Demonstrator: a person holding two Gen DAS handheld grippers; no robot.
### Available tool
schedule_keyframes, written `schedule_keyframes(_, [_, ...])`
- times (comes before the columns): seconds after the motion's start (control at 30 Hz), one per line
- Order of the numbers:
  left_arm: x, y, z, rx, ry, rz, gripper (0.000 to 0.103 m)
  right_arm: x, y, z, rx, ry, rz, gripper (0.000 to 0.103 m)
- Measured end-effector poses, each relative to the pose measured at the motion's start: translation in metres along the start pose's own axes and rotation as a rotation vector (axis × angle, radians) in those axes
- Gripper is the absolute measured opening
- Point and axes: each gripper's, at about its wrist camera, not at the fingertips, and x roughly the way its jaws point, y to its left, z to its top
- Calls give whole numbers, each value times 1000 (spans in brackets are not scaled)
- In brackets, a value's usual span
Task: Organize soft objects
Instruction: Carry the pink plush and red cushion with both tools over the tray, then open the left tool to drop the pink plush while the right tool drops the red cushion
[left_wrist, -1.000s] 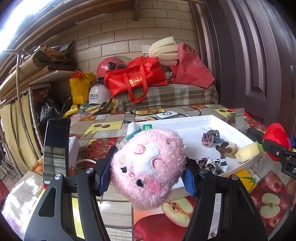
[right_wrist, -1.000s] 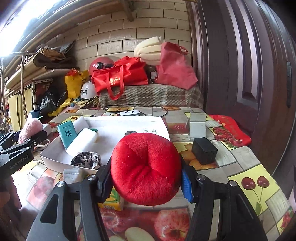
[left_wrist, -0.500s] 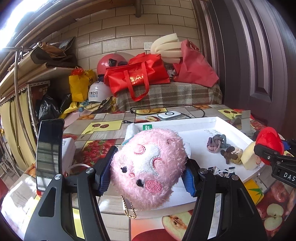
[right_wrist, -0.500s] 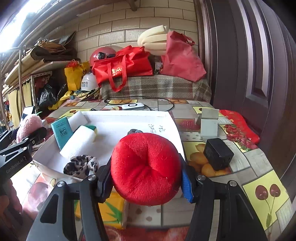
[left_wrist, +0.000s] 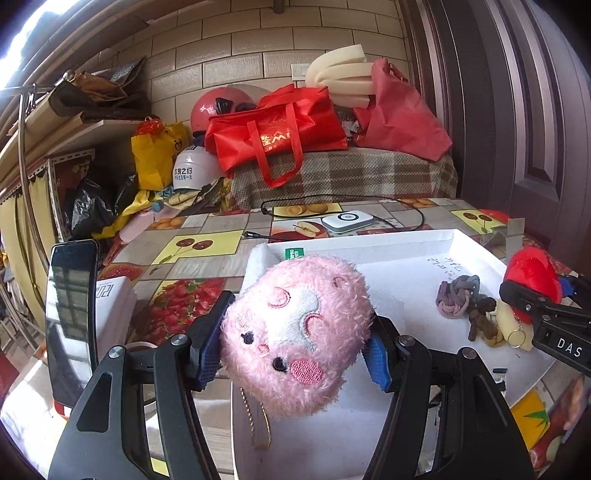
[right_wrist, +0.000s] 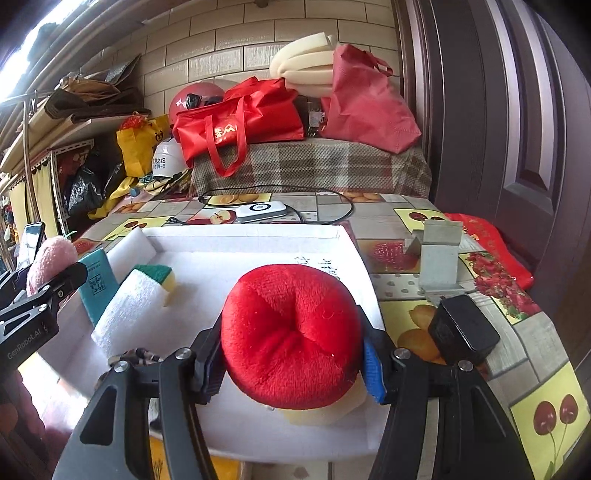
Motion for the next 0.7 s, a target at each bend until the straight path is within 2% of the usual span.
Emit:
schedule_keyframes(0.13, [17, -2, 4, 8, 49, 1, 63, 13, 4, 7, -2, 0, -5, 61])
schedule_keyframes(0.5, [46, -7, 12, 26, 104, 4, 64, 27, 29, 16, -75, -12, 9, 63])
schedule_keyframes(0.6, [42, -5, 13, 20, 80, -12, 71, 27, 29, 16, -73, -12, 1, 67])
schedule_keyframes(0.67, [37, -4, 13, 14, 55, -19, 85, 27, 27, 16, -66, -12, -7, 80])
schedule_keyframes(0.7, [34, -4, 13, 12, 44, -22, 88, 27, 27, 16, -62, -16, -11, 83])
